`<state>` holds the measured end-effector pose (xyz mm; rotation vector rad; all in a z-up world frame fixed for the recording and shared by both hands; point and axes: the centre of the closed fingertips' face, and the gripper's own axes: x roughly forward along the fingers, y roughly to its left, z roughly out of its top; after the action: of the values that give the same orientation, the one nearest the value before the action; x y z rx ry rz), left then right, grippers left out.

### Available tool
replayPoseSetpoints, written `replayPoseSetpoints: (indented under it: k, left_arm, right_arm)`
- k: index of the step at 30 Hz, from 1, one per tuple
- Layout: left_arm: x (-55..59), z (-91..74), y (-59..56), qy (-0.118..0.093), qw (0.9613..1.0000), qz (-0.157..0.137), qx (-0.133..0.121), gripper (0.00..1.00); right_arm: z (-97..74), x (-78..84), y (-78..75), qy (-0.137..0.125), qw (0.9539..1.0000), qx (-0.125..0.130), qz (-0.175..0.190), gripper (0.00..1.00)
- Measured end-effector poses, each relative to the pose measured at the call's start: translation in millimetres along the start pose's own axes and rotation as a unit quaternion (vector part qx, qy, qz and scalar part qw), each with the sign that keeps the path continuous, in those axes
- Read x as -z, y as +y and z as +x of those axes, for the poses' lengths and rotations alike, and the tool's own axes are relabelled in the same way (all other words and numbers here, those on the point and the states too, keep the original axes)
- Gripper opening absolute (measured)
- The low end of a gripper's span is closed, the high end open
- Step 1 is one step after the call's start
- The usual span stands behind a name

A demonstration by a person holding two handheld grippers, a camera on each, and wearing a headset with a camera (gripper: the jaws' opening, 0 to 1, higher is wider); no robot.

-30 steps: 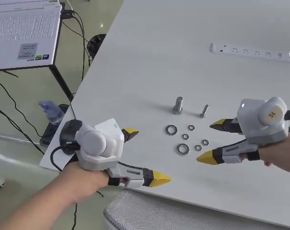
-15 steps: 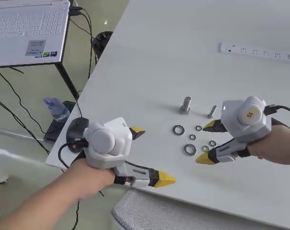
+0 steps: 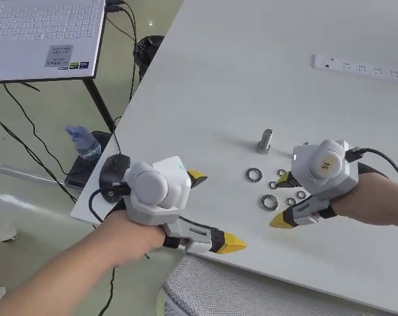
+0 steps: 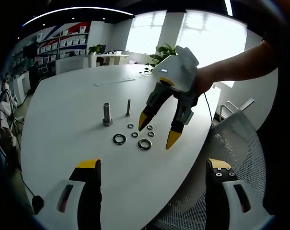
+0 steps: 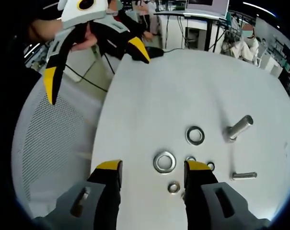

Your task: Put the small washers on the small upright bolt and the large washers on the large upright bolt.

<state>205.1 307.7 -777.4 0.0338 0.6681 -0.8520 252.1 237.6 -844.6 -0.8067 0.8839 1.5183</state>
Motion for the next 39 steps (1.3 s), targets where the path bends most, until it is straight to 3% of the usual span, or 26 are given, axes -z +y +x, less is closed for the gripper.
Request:
replayPoseSetpoints:
  k: [8,12,16,30,39]
  left_arm:
    - [3.2,0.1,0.0,0.004,1.0000,0.003,0.002,0.89]
    - [2.4,-0.7,1.1,0.000,1.0000,0.000,0.001,0.89]
    - [2.2,-1.9,1.2,-0.003,1.0000,-0.004,0.002,0.89]
    - [7.6,-4.1,2.7,0.002,0.9999,-0.008,0.007,0.86]
    - [10.3,-1.3,-0.5,0.001,0.9998,-0.014,0.012,0.85]
  right_arm:
    - [12.5,10.0,-5.5,0.029,0.9993,-0.001,-0.025,0.46]
    - [17.9,7.1,-7.2,0.029,0.9990,0.006,-0.034,0.44]
    - [24.3,10.1,-8.8,0.047,0.9975,0.010,-0.052,0.40]
    - [29.1,18.5,-12.5,0.087,0.9926,0.012,-0.084,0.35]
    - [29.9,14.3,-11.4,0.090,0.9908,0.007,-0.101,0.32]
